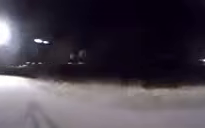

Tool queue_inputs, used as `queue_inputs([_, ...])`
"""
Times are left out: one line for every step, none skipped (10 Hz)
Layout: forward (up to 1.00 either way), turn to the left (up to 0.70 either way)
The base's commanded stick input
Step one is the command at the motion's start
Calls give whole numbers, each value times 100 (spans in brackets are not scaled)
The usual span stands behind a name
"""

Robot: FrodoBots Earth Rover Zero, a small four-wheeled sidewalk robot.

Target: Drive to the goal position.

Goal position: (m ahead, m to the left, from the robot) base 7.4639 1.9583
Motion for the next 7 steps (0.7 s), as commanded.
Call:
queue_inputs([0,100])
queue_inputs([0,100])
queue_inputs([0,100])
queue_inputs([0,100])
queue_inputs([0,100])
queue_inputs([0,100])
queue_inputs([0,100])
